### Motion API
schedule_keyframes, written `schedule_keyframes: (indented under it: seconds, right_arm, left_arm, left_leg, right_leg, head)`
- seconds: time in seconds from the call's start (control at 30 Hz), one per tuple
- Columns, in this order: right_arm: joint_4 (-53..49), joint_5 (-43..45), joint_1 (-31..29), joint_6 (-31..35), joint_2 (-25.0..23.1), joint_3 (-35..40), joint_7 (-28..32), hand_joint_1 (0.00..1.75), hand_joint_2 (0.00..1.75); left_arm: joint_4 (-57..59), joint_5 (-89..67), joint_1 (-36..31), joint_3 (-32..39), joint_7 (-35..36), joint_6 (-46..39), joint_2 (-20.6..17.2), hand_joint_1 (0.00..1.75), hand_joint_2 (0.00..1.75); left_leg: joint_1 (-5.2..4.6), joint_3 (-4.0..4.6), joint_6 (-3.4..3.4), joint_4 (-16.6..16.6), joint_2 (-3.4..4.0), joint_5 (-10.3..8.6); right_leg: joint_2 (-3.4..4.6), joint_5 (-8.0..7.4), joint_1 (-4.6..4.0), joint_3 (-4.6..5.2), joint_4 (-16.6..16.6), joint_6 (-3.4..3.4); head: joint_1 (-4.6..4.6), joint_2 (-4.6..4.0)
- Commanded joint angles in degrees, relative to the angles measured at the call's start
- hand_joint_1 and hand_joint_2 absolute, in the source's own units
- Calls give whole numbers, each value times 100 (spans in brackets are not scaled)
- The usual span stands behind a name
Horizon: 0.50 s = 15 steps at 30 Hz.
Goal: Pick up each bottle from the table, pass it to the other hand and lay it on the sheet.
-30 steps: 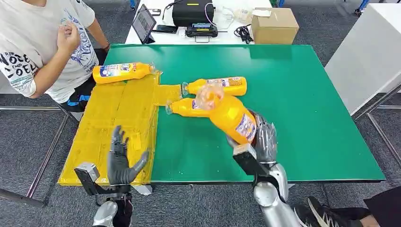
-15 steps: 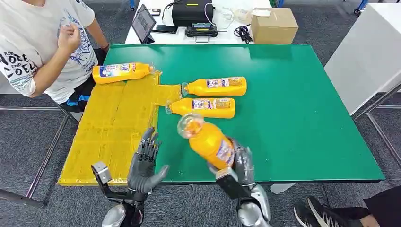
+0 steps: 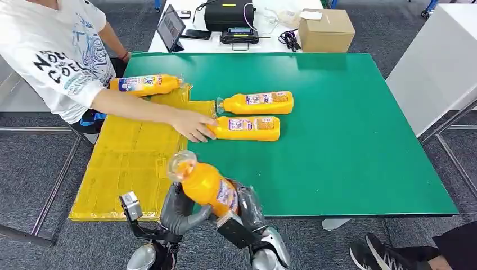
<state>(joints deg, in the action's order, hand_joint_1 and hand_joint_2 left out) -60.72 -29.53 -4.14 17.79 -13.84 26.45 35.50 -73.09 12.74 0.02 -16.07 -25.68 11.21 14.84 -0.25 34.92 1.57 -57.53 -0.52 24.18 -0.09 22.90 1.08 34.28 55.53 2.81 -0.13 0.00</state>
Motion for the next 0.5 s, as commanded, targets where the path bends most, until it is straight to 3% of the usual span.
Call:
schedule_keyframes:
  seconds: [0.03, 0.5]
  right_arm:
    - [765, 114, -432, -142, -109, 398, -30, 175, 175]
    - [925, 308, -510, -416, -151, 446, -126, 175, 175]
  left_arm:
    - [147, -71, -116, -245, 40, 102, -224, 0, 175]
    - [189, -183, -94, -251, 7, 149, -215, 0, 175]
  left_leg:
    - [10, -33, -14, 2, 11, 13]
    - [9, -31, -11, 2, 8, 14]
  right_leg:
    - [7, 10, -11, -30, -4, -17]
    - [6, 11, -11, -29, -3, -14]
  head:
    - [2, 0]
    - [0, 0]
